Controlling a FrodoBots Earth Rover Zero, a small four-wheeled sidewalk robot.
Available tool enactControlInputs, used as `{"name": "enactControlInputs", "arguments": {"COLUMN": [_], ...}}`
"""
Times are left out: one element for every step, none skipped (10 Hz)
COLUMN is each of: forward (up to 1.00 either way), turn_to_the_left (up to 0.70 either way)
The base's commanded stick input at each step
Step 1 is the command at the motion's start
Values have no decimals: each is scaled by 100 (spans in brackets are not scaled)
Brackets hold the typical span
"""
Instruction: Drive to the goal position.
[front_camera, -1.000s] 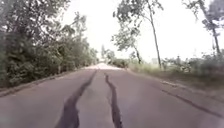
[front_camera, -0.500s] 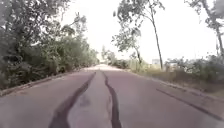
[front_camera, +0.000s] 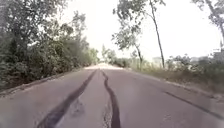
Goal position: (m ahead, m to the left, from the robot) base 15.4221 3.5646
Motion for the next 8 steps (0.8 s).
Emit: {"name": "enactControlInputs", "arguments": {"forward": [70, 70, 70, 70, 70, 70, 70, 70], "turn_to_the_left": [0, 0, 0, 0, 0, 0, 0, 0]}}
